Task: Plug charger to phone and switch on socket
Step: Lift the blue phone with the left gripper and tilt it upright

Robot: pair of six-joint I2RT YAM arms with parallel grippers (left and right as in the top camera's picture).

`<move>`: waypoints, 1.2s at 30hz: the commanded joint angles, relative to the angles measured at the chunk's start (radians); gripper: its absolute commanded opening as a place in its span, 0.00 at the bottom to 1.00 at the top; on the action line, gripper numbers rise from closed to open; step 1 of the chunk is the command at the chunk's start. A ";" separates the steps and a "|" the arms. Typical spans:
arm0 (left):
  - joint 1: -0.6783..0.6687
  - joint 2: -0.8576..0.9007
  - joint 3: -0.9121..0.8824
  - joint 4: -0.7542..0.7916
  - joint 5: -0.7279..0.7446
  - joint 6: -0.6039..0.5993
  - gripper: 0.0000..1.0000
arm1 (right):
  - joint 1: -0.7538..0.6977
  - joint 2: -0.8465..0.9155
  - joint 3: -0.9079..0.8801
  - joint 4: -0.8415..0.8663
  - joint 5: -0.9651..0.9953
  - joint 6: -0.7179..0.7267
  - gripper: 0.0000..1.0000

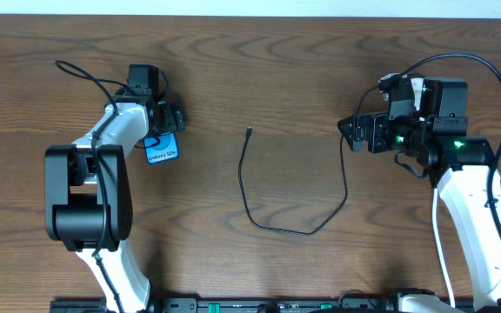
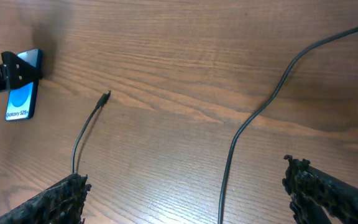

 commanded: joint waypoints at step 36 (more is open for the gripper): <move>-0.023 0.068 -0.014 -0.058 0.018 -0.080 0.79 | 0.008 0.004 0.021 -0.011 0.004 0.014 0.99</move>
